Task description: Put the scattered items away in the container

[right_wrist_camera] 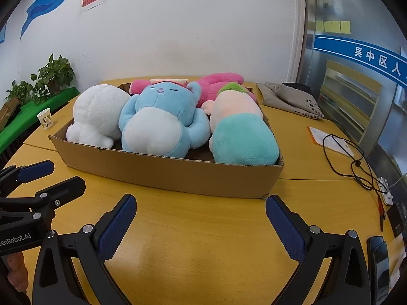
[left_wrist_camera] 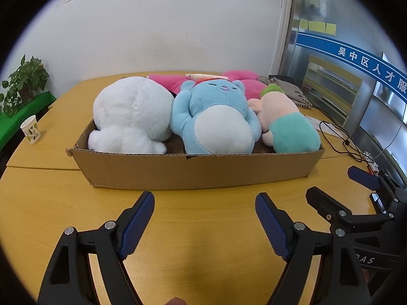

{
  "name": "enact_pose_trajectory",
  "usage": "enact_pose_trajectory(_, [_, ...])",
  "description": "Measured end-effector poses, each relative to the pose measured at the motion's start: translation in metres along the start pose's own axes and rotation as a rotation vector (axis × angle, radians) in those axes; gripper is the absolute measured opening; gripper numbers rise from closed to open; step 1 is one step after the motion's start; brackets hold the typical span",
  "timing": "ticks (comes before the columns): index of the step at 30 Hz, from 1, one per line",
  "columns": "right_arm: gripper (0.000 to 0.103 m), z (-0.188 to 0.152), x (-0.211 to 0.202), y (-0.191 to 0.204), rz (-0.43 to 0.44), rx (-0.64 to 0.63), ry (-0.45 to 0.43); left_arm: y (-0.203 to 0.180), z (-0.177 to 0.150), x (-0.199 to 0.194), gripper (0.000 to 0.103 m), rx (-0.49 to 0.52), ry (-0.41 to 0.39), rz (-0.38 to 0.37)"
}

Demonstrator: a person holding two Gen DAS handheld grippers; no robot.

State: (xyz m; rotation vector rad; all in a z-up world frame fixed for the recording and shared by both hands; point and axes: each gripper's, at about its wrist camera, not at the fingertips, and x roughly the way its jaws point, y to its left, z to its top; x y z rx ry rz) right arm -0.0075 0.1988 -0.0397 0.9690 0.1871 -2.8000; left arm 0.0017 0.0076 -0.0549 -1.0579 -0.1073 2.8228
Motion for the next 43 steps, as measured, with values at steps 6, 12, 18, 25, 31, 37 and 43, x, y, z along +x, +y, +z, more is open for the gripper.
enact_pose_trajectory(6, [0.103, -0.002, -0.001, 0.0, 0.016, 0.002, 0.006, 0.0, -0.003, -0.002, 0.081, -0.002, 0.007, 0.006])
enact_pose_trajectory(12, [0.103, -0.004, -0.002, 0.002, 0.023, 0.001, 0.004, 0.002, -0.003, -0.008, 0.081, -0.007, -0.01, 0.013])
enact_pose_trajectory(18, [0.103, -0.005, -0.006, 0.003, 0.012, -0.013, -0.002, 0.001, -0.004, -0.011, 0.081, -0.01, -0.025, 0.001])
enact_pose_trajectory(25, [0.103, -0.005, -0.005, 0.003, 0.023, -0.001, 0.0, 0.004, -0.005, -0.012, 0.081, -0.006, -0.014, 0.008])
enact_pose_trajectory(31, [0.103, -0.006, -0.005, 0.002, 0.018, -0.005, 0.0, 0.003, -0.005, -0.009, 0.081, -0.012, -0.01, -0.008])
enact_pose_trajectory(37, [0.103, -0.007, -0.006, 0.0, 0.008, 0.004, -0.001, 0.001, -0.008, -0.008, 0.081, -0.007, -0.003, 0.021])
enact_pose_trajectory(43, [0.103, -0.008, -0.003, 0.005, 0.027, 0.001, 0.002, 0.001, -0.011, -0.009, 0.082, 0.006, -0.019, 0.112])
